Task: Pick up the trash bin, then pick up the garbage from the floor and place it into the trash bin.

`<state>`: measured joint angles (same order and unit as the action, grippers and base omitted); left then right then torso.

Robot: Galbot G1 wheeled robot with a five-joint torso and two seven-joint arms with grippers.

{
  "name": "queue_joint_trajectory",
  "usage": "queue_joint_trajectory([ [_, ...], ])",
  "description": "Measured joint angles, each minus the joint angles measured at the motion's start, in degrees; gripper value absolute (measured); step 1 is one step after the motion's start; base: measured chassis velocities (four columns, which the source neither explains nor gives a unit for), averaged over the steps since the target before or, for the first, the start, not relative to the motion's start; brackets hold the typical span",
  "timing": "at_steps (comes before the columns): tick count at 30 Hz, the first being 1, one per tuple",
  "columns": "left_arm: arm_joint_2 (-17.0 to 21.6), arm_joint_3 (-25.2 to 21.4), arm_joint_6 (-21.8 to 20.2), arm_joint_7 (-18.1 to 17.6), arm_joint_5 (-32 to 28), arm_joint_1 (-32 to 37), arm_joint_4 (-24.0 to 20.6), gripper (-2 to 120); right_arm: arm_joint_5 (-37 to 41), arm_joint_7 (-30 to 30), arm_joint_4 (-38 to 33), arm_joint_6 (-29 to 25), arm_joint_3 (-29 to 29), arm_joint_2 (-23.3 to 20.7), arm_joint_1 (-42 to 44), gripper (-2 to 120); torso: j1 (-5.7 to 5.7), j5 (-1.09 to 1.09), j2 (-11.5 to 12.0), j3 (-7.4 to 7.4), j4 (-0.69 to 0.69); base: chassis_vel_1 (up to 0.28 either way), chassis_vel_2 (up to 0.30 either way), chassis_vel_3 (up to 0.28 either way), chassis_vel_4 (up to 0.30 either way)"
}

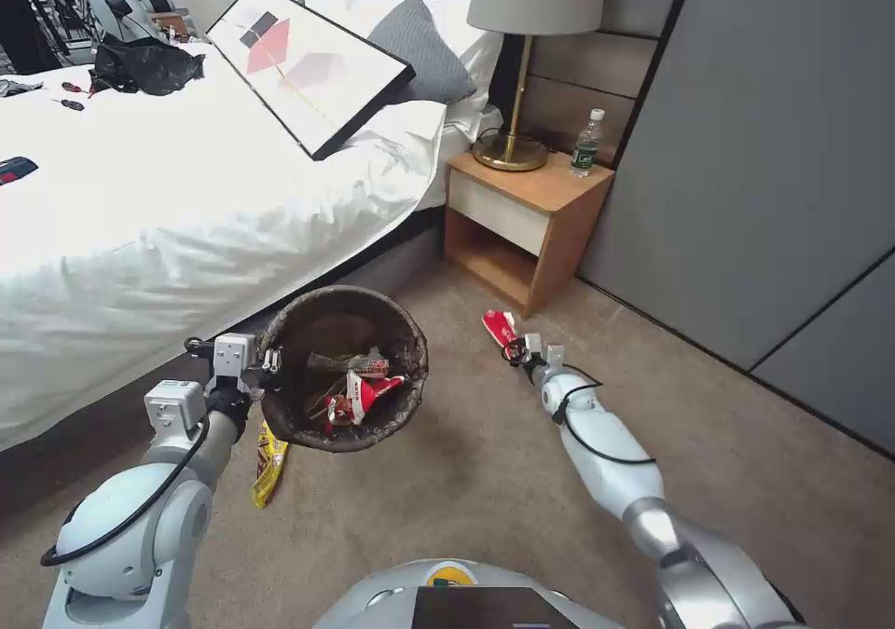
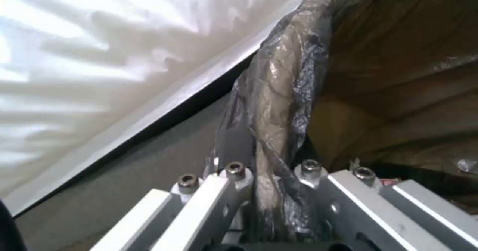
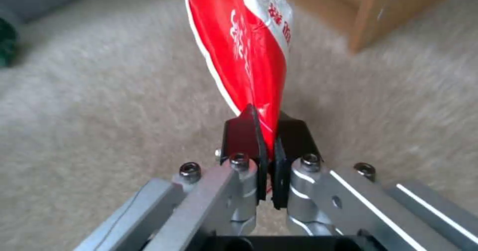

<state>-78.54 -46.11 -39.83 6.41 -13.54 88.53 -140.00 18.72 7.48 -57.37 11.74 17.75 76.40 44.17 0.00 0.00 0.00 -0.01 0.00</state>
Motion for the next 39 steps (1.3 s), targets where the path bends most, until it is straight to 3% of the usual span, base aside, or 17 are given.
queue_joint_trajectory([
  [2,0.1,0.0,0.0,0.0,-0.3,-0.2,0.3,3,-2.5,1.0,-9.7,1.9,2.9,-0.8,4.8,0,0.0,0.0,0.0,0.0,0.02,0.0,0.0,0.0,0.0],
  [9,0.5,-0.4,0.0,0.0,-1.0,-0.5,1.0,3,-3.8,1.8,-23.7,2.1,5.4,-2.5,10.8,0,0.0,0.0,0.0,0.0,0.0,0.0,0.0,0.0,0.0],
  [17,0.8,-0.3,0.0,0.0,-1.3,-1.3,2.7,3,1.1,2.9,-47.9,6.7,7.4,-7.3,18.7,0,0.0,0.0,0.0,0.0,0.0,0.0,0.0,0.0,0.0],
  [25,0.9,-0.2,0.0,0.0,-1.3,-1.8,3.4,3,6.1,3.0,-60.0,11.1,5.3,-12.2,19.5,0,0.0,0.0,0.0,0.01,0.0,0.0,0.0,0.0,0.0],
  [28,0.9,-0.3,-0.1,0.0,-1.3,-1.9,3.6,3,8.3,3.0,-65.1,13.0,2.0,-13.9,17.9,0,0.0,0.01,0.0,0.01,-0.01,0.0,0.0,0.0,0.0],
  [39,0.8,-0.1,-0.2,0.0,-1.2,-2.1,3.8,3,9.6,4.3,-69.3,16.3,-5.1,-15.4,14.1,0,0.0,0.0,0.0,0.01,0.01,0.0,0.0,0.0,0.0],
])
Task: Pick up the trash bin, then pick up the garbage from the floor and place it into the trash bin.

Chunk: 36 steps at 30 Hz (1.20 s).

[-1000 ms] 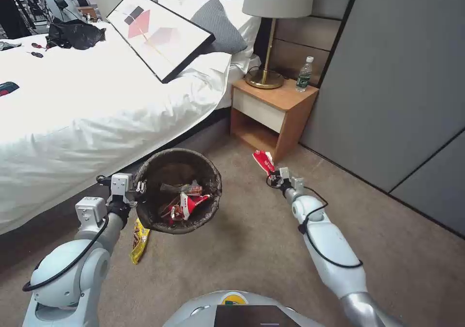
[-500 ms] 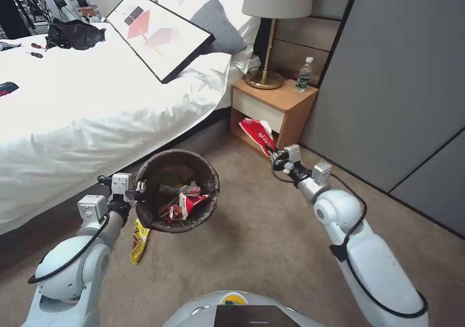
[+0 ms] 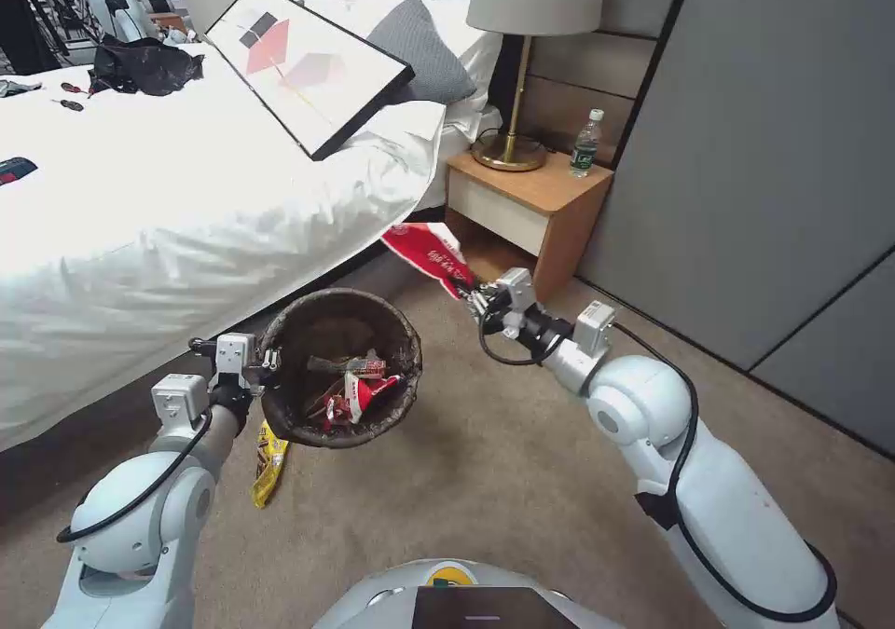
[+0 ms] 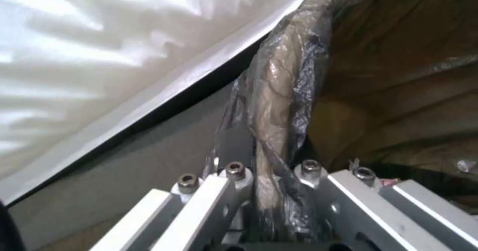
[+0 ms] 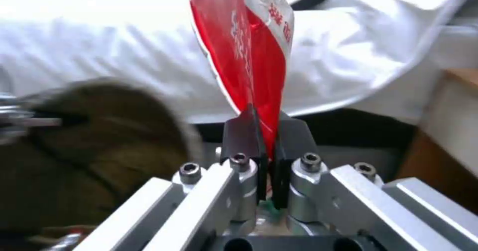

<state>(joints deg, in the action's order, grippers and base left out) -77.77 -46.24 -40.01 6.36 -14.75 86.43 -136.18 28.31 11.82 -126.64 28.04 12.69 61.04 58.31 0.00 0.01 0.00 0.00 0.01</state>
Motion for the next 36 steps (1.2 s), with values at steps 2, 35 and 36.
queue_joint_trajectory([
  [2,-0.1,0.0,0.0,0.0,0.0,0.0,0.0,3,0.0,0.1,-0.3,0.3,-1.2,0.0,-0.5,0,0.0,0.0,0.0,0.0,-0.01,0.0,0.0,0.0,0.0],
  [35,-0.3,0.0,-0.3,-0.1,0.0,-0.1,-0.2,3,-2.8,-1.7,3.6,2.7,-19.0,3.1,-5.9,34,0.0,0.0,0.0,0.0,-0.01,0.0,0.0,0.0,0.0],
  [36,-0.3,0.0,-0.3,-0.1,-0.1,-0.1,-0.2,3,-3.0,-1.7,3.6,2.7,-19.1,3.3,-5.9,41,0.0,0.0,0.0,0.0,-0.01,0.0,0.0,0.0,0.0],
])
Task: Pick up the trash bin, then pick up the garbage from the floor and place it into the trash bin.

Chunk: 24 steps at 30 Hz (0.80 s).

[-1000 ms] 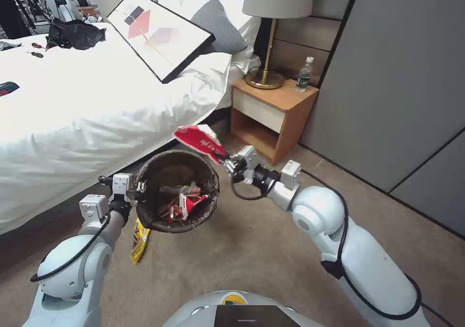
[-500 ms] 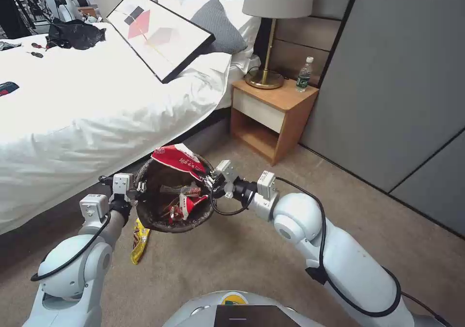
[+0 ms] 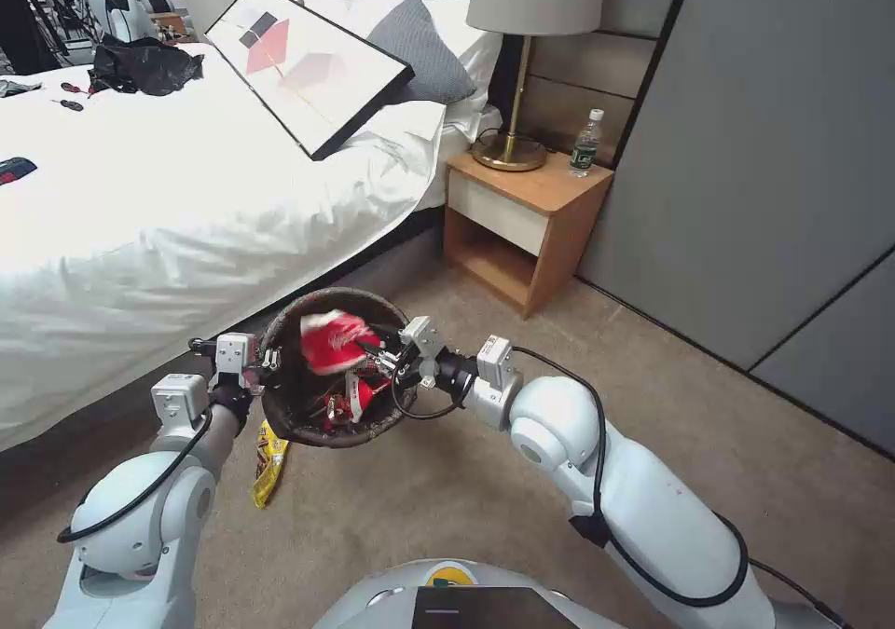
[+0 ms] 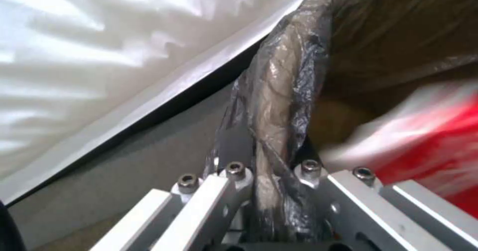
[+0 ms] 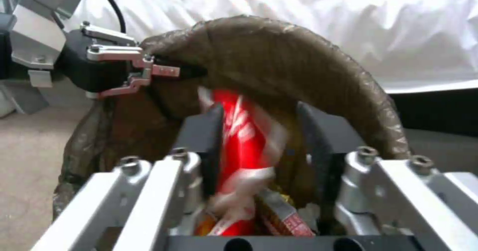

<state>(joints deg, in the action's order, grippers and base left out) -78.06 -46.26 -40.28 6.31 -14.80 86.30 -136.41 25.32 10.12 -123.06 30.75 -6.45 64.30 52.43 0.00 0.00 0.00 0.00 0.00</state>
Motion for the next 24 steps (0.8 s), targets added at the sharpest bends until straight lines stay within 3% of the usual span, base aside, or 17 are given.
queue_joint_trajectory([
  [3,0.0,0.0,0.0,0.0,0.0,0.0,-0.1,3,-0.3,0.0,0.1,-0.1,-0.2,0.1,0.1,48,0.0,0.0,0.0,0.0,0.0,0.0,0.0,0.0,0.0],
  [10,-0.2,0.0,0.0,0.0,0.0,0.0,-0.3,3,-0.8,0.0,0.0,-0.3,0.0,0.3,0.4,78,0.0,0.0,0.0,0.0,0.0,0.0,0.0,0.0,0.0],
  [12,-0.2,0.0,0.0,0.0,0.0,0.0,-0.3,3,-0.8,0.0,-0.1,-0.4,0.2,0.4,0.5,81,0.0,0.0,0.0,0.0,0.0,0.0,0.0,0.0,0.0],
  [15,-0.2,0.0,0.0,-0.1,0.0,0.0,-0.4,3,-0.8,-0.1,-1.0,-0.5,1.6,0.7,1.0,96,0.0,0.0,0.0,0.0,-0.01,0.0,0.0,0.0,0.0],
  [20,-0.2,-0.1,0.0,-0.1,0.0,0.2,-0.5,3,-0.6,-0.8,-2.4,-1.0,5.1,1.8,2.5,100,0.0,0.0,0.0,0.0,0.0,0.0,0.0,0.0,0.0],
  [24,-0.3,-0.4,-0.3,0.0,0.0,0.4,-0.6,3,0.7,-5.5,-3.7,-2.6,8.3,3.0,4.2,100,0.0,0.0,0.0,0.0,0.0,0.0,0.0,0.0,0.0],
])
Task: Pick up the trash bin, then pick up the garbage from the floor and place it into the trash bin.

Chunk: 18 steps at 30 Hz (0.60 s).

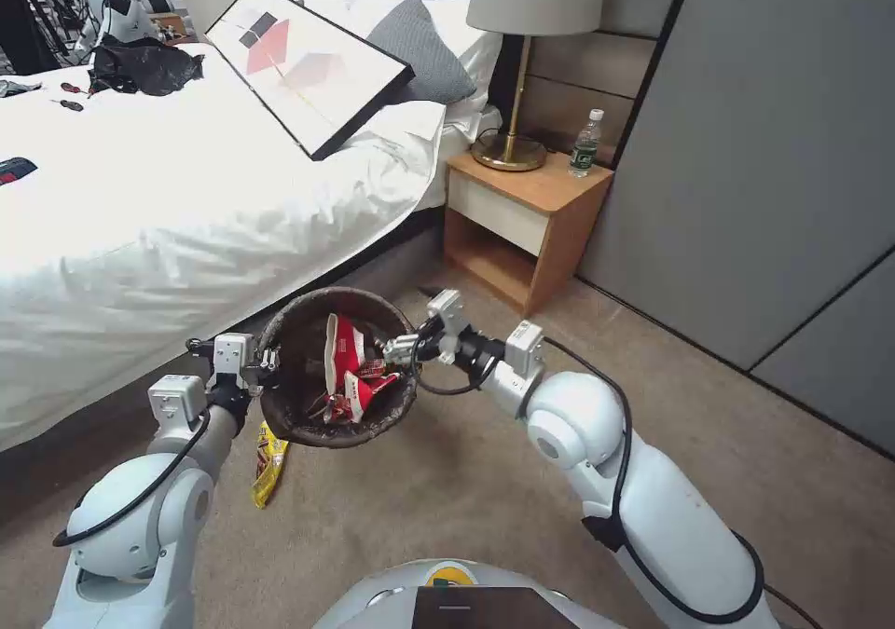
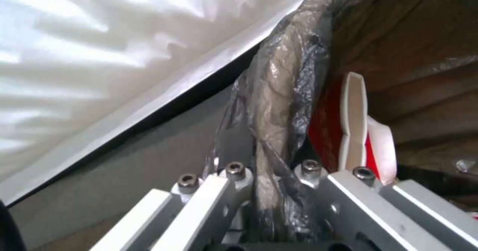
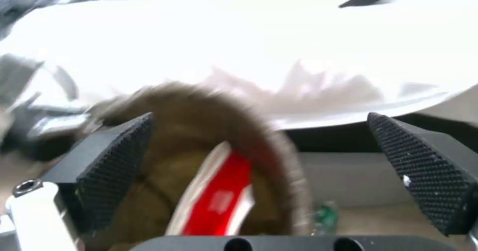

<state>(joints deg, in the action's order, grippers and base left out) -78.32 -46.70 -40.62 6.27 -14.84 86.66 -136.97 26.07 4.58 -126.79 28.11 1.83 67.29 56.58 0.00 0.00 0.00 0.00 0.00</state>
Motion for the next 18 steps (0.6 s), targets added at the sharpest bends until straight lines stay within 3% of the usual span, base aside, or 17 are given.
queue_joint_trajectory([
  [2,-0.1,-0.1,-0.2,0.2,-0.1,0.1,-0.2,3,0.7,-3.9,-0.3,-2.2,2.6,1.3,1.7,100,0.0,0.0,0.0,0.0,0.0,0.0,0.0,0.0,0.0],
  [7,-0.1,-0.3,-0.2,0.4,-0.1,0.0,-0.2,3,-1.4,-6.4,0.5,-5.8,8.2,4.1,5.6,100,0.0,-0.01,0.0,0.0,0.01,0.0,0.0,0.0,0.0],
  [18,-0.1,-0.3,-0.2,0.9,-0.2,0.0,-0.1,3,-9.5,-7.3,1.2,-12.2,15.6,6.0,15.1,100,0.0,0.0,0.0,0.0,0.0,0.0,0.0,0.0,0.0],
])
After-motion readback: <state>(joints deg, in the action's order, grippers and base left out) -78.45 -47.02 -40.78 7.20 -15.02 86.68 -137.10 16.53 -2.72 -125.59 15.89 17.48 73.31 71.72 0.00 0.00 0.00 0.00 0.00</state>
